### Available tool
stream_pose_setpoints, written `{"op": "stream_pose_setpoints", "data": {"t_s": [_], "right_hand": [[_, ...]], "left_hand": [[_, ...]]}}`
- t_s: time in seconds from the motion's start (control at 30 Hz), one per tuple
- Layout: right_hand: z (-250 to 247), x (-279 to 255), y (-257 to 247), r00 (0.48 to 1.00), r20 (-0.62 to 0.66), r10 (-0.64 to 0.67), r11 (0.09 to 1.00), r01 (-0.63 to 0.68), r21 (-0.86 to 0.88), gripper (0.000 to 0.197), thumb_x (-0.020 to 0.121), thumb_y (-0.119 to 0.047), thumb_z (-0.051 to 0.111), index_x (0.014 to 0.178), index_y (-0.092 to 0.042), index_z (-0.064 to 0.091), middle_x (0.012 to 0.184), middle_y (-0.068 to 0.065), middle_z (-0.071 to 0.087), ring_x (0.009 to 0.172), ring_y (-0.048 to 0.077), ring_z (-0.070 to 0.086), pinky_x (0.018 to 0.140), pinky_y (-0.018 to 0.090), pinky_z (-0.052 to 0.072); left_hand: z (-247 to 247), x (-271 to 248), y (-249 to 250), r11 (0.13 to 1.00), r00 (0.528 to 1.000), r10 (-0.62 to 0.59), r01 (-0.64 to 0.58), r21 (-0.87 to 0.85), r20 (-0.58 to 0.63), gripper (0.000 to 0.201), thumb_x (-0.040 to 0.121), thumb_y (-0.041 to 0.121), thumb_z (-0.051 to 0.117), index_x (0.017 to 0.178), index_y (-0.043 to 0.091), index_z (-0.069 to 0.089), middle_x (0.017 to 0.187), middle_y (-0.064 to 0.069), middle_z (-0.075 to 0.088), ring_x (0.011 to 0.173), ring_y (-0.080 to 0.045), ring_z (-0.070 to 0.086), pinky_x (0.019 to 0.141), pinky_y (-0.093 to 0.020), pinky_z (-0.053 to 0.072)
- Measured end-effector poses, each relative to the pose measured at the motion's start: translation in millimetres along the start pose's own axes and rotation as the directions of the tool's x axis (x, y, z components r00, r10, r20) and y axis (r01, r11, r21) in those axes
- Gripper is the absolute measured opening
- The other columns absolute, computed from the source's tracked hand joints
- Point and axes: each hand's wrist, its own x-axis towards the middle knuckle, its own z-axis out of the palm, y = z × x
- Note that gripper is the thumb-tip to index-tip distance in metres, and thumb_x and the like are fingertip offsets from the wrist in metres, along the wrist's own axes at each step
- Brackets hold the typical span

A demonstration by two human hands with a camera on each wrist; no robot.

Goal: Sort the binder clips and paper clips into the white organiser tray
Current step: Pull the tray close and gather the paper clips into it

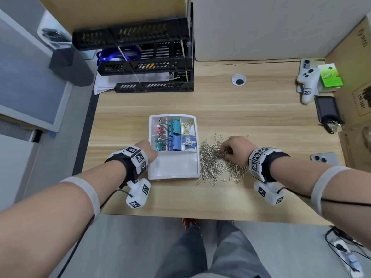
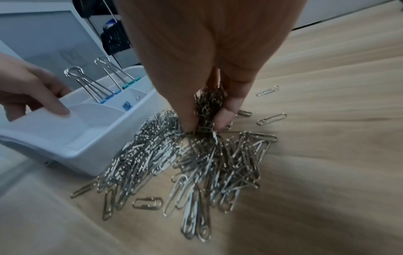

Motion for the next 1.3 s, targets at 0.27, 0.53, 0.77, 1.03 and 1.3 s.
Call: {"op": "stream_pose_setpoints", "data": {"t_s": [0.27,0.53,0.77,1.03,1.3], "right_hand": [[-8,-12,0,0.999,0.005,0.042,0.999,-0.042,0.034,0.025,0.083,-0.027,0.074,0.106,-0.020,0.071,0.098,0.002,0.069,0.091,0.020,0.064,0.081,0.028,0.050],[-14,-11,-42,0.998,-0.043,-0.055,0.984,0.061,0.169,0.022,0.082,-0.027,0.076,0.103,-0.020,0.072,0.095,-0.003,0.067,0.086,0.014,0.060,0.079,0.022,0.047],[15,10,-105,0.988,-0.027,-0.154,0.957,0.156,0.243,0.023,0.086,-0.024,0.072,0.107,-0.017,0.071,0.099,-0.002,0.065,0.091,0.015,0.060,0.082,0.021,0.046],[45,15,-126,0.979,0.045,-0.198,0.969,0.188,0.162,0.030,0.088,-0.017,0.066,0.118,-0.013,0.068,0.110,0.004,0.069,0.100,0.020,0.063,0.089,0.030,0.053],[20,3,-104,0.973,-0.075,-0.218,0.969,0.225,0.105,0.034,0.091,-0.017,0.055,0.124,-0.021,0.064,0.118,-0.002,0.066,0.104,0.016,0.062,0.091,0.033,0.054]], "left_hand": [[0,-3,2,1.000,1.000,-0.013,0.013,0.008,0.024,0.014,0.090,0.010,0.051,0.098,0.000,0.058,0.095,-0.018,0.068,0.083,-0.035,0.070,0.078,-0.046,0.060],[2,1,-1,1.000,0.999,0.003,-0.003,0.021,0.040,0.018,0.091,0.009,0.051,0.102,-0.001,0.060,0.101,-0.019,0.069,0.090,-0.034,0.070,0.082,-0.043,0.059],[3,6,-6,0.994,0.999,0.025,-0.028,0.103,0.030,0.008,0.092,0.012,0.051,0.091,0.004,0.053,0.076,-0.009,0.057,0.069,-0.027,0.059,0.056,-0.028,0.046],[5,14,-8,0.997,0.999,0.032,-0.034,0.072,0.031,0.010,0.086,0.010,0.055,0.091,0.002,0.057,0.082,-0.013,0.063,0.072,-0.030,0.065,0.059,-0.031,0.049],[0,13,-5,0.997,0.998,0.010,-0.014,0.072,0.056,0.010,0.084,0.007,0.059,0.091,0.001,0.059,0.081,-0.011,0.058,0.068,-0.027,0.058,0.057,-0.030,0.046]]}}
